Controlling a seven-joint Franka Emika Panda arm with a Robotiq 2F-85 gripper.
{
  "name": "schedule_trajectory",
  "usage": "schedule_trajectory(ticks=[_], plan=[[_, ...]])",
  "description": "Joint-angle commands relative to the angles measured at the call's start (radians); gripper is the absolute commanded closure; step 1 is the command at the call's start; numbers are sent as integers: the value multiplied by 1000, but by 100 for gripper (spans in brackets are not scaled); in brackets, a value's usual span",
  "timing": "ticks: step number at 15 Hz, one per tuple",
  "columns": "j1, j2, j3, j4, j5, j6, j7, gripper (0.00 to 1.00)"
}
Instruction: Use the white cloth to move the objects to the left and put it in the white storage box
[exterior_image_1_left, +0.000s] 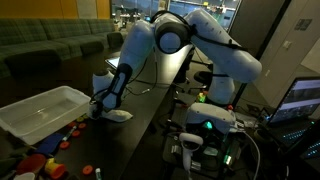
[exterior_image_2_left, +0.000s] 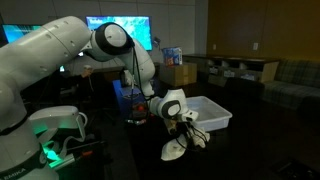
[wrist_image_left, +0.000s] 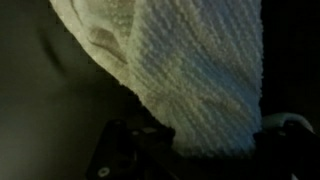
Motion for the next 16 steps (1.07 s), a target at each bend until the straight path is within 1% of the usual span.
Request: schedule_trajectory(ticks=[1, 8, 11, 16], plan=[[41, 40, -7, 47, -26, -24, 40, 91], [81, 20, 8, 37, -26, -41, 55, 91], [96, 12, 26, 33, -26, -42, 55, 91], [112, 3, 95, 27, -18, -42, 42, 91]])
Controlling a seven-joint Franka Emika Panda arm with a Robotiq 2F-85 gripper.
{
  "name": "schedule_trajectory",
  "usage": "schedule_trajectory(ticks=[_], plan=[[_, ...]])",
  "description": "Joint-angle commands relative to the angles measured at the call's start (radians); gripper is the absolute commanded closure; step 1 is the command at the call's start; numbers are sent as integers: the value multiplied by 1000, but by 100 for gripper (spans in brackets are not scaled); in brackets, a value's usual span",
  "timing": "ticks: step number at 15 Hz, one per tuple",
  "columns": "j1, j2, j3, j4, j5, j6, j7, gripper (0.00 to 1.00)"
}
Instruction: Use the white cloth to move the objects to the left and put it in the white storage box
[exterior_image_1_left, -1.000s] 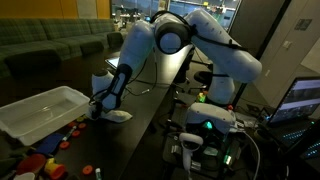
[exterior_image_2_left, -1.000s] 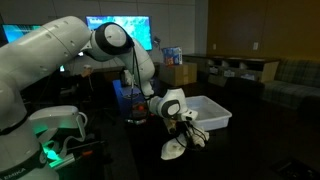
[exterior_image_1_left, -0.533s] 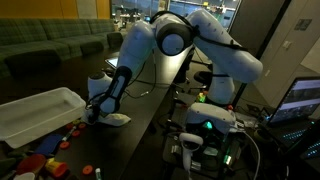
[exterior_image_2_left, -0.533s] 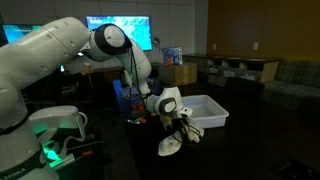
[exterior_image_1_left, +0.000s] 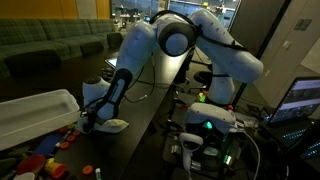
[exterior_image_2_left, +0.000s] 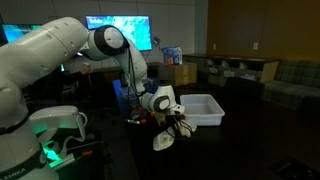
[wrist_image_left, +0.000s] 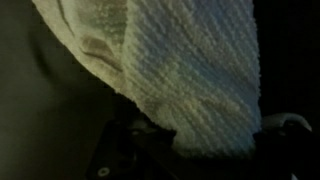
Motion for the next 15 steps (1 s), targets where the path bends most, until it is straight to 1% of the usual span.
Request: schedule_trajectory(ticks=[1, 6, 13, 15], plan=[[19, 7, 48, 12, -15, -18, 18, 91], [51, 8, 99, 35, -13, -27, 13, 91], [73, 17, 190, 90, -7, -67, -5, 91], [91, 21, 199, 101, -12, -72, -2, 91]])
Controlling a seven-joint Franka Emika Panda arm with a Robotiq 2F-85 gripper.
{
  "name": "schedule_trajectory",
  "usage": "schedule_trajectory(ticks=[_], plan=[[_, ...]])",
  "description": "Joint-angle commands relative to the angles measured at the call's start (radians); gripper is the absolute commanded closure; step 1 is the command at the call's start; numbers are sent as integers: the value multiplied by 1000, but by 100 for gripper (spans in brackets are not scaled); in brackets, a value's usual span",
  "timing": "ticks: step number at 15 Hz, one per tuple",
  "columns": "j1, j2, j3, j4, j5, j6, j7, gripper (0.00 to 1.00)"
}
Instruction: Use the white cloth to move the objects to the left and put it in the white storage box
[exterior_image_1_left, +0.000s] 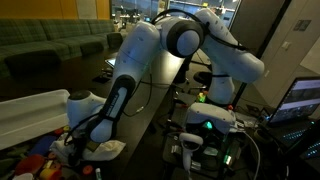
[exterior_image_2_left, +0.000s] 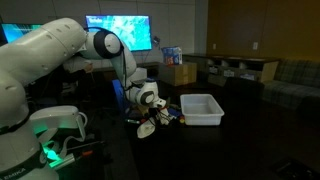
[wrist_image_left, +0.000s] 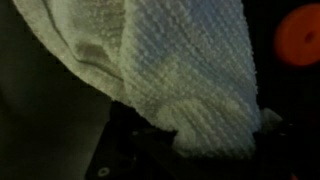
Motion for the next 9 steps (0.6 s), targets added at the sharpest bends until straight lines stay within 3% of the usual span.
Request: schedule_trajectory(ticks=[1, 9], plan=[[28, 20, 15, 46, -16, -25, 1, 91], [53, -1, -84, -12, -51, -8, 3, 91]])
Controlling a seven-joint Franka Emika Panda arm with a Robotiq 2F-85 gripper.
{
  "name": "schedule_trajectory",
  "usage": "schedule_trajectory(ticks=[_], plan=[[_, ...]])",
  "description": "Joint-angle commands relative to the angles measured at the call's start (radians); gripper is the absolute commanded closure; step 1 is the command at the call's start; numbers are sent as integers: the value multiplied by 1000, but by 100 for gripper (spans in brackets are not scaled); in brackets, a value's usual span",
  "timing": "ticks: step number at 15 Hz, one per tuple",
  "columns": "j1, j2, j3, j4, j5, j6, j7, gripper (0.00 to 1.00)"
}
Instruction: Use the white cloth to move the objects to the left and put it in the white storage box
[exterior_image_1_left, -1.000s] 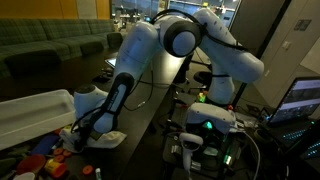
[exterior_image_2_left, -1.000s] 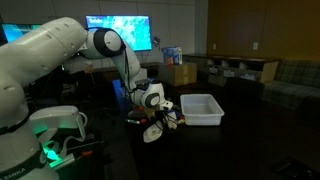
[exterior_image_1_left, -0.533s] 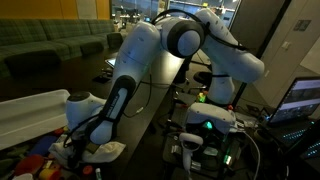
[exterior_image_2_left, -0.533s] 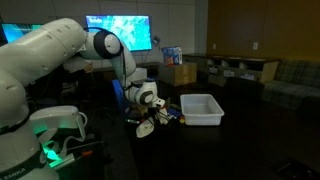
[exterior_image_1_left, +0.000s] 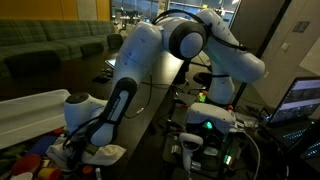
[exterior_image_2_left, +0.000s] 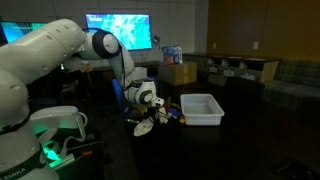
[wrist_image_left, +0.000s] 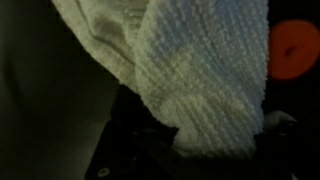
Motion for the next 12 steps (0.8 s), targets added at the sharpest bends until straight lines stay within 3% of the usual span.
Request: schedule_trajectory(ticks=[1, 12], plan=[[4, -8, -75, -35, -47, 4, 4, 91], [-8, 5, -271, -59, -112, 6, 32, 91]])
